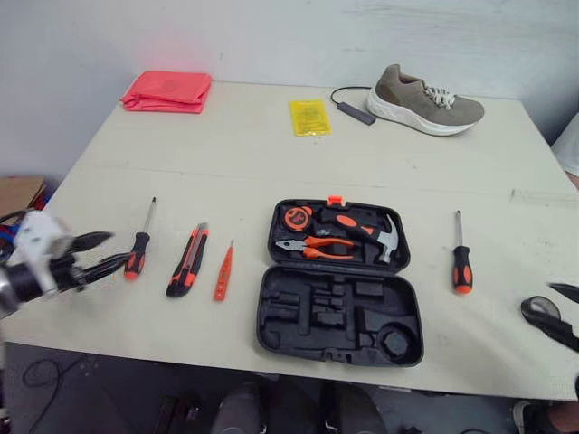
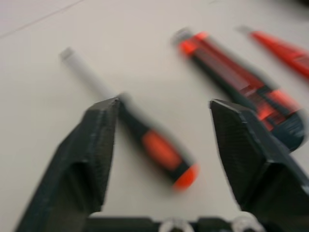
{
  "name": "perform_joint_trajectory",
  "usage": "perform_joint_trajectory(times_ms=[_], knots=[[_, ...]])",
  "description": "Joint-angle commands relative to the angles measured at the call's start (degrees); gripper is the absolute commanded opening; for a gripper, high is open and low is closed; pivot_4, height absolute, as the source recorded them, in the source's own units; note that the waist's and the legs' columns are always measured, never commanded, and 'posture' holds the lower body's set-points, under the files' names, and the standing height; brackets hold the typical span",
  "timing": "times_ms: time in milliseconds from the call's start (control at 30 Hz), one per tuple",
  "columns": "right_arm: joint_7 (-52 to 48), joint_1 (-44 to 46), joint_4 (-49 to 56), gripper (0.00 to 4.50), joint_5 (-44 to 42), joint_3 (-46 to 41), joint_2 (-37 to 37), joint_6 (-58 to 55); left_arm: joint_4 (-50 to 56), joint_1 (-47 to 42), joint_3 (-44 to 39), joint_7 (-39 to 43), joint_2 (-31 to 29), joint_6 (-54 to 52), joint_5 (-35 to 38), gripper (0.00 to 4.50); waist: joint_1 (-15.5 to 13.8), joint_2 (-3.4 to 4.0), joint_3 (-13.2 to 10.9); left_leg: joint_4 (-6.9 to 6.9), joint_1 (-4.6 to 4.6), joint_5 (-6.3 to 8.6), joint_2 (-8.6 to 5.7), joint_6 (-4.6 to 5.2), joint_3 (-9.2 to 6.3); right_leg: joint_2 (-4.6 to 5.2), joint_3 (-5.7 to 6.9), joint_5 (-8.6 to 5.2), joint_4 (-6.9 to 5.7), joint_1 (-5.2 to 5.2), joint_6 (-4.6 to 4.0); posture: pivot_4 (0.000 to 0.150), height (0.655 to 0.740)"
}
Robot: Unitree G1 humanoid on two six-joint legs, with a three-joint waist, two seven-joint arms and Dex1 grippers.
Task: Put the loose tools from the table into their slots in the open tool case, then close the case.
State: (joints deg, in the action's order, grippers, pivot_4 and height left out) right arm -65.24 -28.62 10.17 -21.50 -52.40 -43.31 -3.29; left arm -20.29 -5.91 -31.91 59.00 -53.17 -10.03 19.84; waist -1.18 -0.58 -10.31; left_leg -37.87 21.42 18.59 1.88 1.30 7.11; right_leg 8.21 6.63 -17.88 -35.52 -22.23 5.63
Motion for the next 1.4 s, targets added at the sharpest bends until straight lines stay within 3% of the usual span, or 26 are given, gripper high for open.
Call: perform_joint_trajectory(times_ms=[33,167,267,533,633,800,933,1067,1200,1400], knots=[[0.7,-1.6,-7.8,4.47,-0.8,-6.3,1.6,8.4,-13.7,0.4,-7.5,-4.3,-5.2,6.6,-0.8,4.50,0.2,-0.06,0.0,0.00,-0.03,0.01,0.00,-0.01,0.01,0.04,-0.01,0.01,-0.01,-0.01,-0.02,0.150,0.7400],[-1.3,-3.3,-16.2,4.47,-1.6,-7.4,2.0,15.5,-21.5,-0.4,-8.1,-5.9,-8.1,10.4,-1.1,4.50,0.5,-0.12,0.0,0.63,-0.21,-0.06,-0.11,-0.10,0.12,0.13,-0.06,-0.01,0.21,-0.06,-0.04,0.150,0.7400],[-1.1,-2.4,-16.2,4.47,-3.3,-5.6,1.8,16.4,-22.6,-0.6,-7.1,-5.6,-8.4,12.0,-1.1,4.50,0.7,-0.08,0.0,0.70,-0.21,-0.22,-0.14,-0.36,0.23,0.16,-0.08,-0.01,0.17,-0.15,-0.04,0.150,0.7400],[0.7,3.7,-3.2,4.47,-9.7,4.8,3.3,13.0,-7.9,2.6,-5.0,-5.9,-3.6,6.6,1.6,4.50,2.1,-0.08,0.0,0.79,-0.31,-0.30,-0.10,-0.27,0.23,0.20,-0.19,0.02,-0.07,-0.21,-0.09,0.150,0.7400],[1.8,7.3,2.3,4.47,-12.7,9.4,3.1,10.3,1.4,4.3,-4.5,-9.8,-1.6,-1.4,2.7,4.50,2.1,-0.08,0.0,0.79,-0.27,-0.44,-0.10,-0.53,0.23,0.19,-0.17,0.01,-0.07,-0.23,-0.09,0.150,0.7400],[5.3,13.1,10.8,4.47,-14.9,18.1,5.5,8.5,22.7,7.7,-4.0,-19.8,0.0,-24.9,6.2,4.50,2.2,-0.14,0.1,0.73,-0.24,-0.54,-0.13,-0.35,0.24,0.19,-0.17,0.02,-0.08,-0.21,-0.08,0.150,0.7400],[6.3,17.7,14.3,4.47,-13.7,25.6,9.0,10.7,34.1,2.6,-2.5,-32.2,1.7,-50.2,9.1,4.50,1.5,-0.17,0.1,0.69,-0.24,-0.58,-0.13,-0.42,0.21,0.15,-0.17,0.02,-0.14,-0.21,-0.09,0.150,0.7400],[6.6,20.9,14.6,4.47,-12.9,29.9,10.8,12.1,38.8,-4.5,-0.4,-41.5,6.3,-65.4,7.6,4.50,1.1,-0.17,0.1,0.62,-0.23,-0.61,-0.20,-0.46,0.21,0.13,-0.20,0.02,-0.25,-0.21,-0.08,0.150,0.7400],[4.5,22.8,14.0,4.47,-12.2,33.7,10.6,13.6,39.8,-7.7,3.7,-46.4,10.7,-71.0,5.2,4.50,1.1,-0.24,0.1,0.62,-0.21,-0.72,-0.16,-0.32,0.22,-0.02,-0.20,0.03,-0.38,-0.20,-0.07,0.150,0.7400],[1.4,24.8,12.9,4.47,-11.9,36.8,10.2,16.3,32.7,-9.7,9.2,-48.5,12.5,-66.2,0.9,4.50,1.2,-0.24,0.1,0.57,-0.26,-0.73,-0.08,-0.39,0.26,-0.45,-0.39,0.02,-0.29,-0.24,-0.08,0.150,0.7400]])
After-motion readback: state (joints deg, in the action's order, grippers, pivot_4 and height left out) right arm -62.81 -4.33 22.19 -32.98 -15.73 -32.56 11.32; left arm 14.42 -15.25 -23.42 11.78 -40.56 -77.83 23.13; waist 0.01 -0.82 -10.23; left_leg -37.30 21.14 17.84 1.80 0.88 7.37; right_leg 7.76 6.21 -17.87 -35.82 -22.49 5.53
